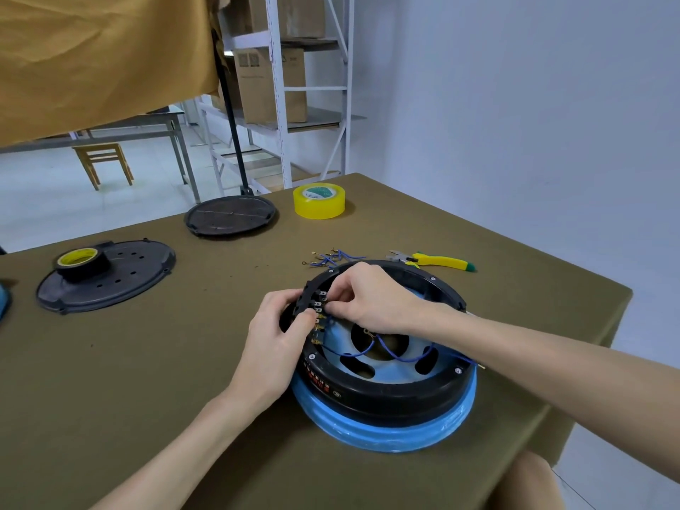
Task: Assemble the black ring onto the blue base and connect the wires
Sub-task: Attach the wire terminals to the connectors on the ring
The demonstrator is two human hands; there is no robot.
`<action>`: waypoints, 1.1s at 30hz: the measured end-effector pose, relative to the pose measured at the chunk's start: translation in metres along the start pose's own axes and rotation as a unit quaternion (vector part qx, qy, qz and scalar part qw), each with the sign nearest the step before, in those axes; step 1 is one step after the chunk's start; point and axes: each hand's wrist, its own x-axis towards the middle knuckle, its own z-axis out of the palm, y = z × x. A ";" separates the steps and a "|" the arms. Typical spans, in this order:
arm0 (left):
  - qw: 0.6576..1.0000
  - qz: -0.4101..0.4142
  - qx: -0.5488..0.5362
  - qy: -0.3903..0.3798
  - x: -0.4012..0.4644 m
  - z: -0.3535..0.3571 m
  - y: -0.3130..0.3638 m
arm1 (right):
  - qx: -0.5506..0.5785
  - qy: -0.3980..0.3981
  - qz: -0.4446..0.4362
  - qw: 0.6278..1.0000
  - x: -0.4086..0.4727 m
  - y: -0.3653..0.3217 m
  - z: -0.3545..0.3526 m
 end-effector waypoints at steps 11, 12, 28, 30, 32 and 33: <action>1.000 0.003 0.011 -0.006 -0.002 -0.001 0.001 | -0.010 -0.014 -0.027 1.000 0.001 -0.002 0.000; 1.000 0.006 0.014 -0.008 -0.002 -0.001 0.000 | -0.002 -0.011 -0.024 1.000 0.001 -0.001 0.001; 1.000 -0.026 -0.014 -0.004 -0.004 0.000 0.000 | -0.092 0.017 -0.019 0.995 -0.017 -0.023 -0.004; 0.999 -0.030 -0.012 -0.005 -0.004 -0.001 0.001 | -0.038 0.008 0.007 0.999 -0.014 -0.024 -0.002; 0.999 -0.033 -0.013 -0.006 -0.005 -0.002 0.001 | -0.003 -0.002 0.018 1.000 -0.011 -0.024 -0.004; 0.999 -0.035 -0.012 -0.006 -0.005 -0.002 0.001 | 0.003 -0.010 0.019 1.000 -0.009 -0.023 -0.005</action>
